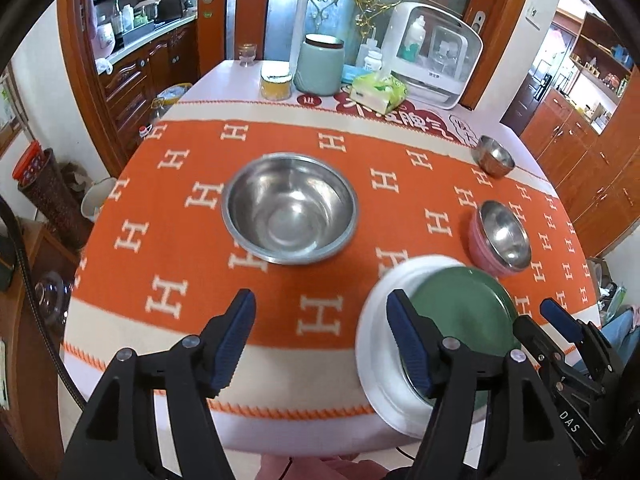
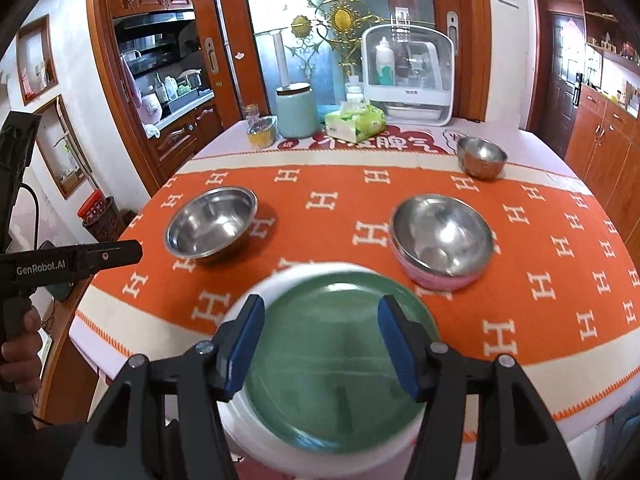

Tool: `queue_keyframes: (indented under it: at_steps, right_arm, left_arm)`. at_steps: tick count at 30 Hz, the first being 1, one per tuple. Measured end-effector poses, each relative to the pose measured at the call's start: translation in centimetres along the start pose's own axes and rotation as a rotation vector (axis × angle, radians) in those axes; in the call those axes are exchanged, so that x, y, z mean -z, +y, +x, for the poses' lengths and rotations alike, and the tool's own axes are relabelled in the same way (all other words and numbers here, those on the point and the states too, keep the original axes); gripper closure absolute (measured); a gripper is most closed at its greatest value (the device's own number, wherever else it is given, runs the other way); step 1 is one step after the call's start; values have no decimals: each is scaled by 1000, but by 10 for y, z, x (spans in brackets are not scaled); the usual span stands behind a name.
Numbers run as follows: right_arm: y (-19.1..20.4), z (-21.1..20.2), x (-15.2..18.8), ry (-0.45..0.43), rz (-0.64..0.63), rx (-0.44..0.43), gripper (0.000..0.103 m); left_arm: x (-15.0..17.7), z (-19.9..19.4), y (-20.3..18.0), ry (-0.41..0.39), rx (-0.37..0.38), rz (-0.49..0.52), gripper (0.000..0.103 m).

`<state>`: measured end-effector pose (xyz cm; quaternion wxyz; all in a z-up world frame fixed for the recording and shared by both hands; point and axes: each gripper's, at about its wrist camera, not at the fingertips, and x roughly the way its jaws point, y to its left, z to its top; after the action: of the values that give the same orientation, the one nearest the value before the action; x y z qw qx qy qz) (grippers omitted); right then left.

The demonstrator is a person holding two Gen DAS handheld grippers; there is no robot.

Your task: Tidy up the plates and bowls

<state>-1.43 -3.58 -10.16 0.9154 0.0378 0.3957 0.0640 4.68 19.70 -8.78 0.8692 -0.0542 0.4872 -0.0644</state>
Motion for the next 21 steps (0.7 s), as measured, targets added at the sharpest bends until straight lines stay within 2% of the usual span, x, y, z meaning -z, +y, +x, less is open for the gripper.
queue_keyframes:
  at_steps: [12,21]
  right_arm:
    - [40,46,-33,-21,37,-23,44]
    - [67,90,-45,-2,119,-46,43]
  left_arm:
    - [-50,25,40,16,14,57,25]
    - [-73,60,73,96,40,116,24]
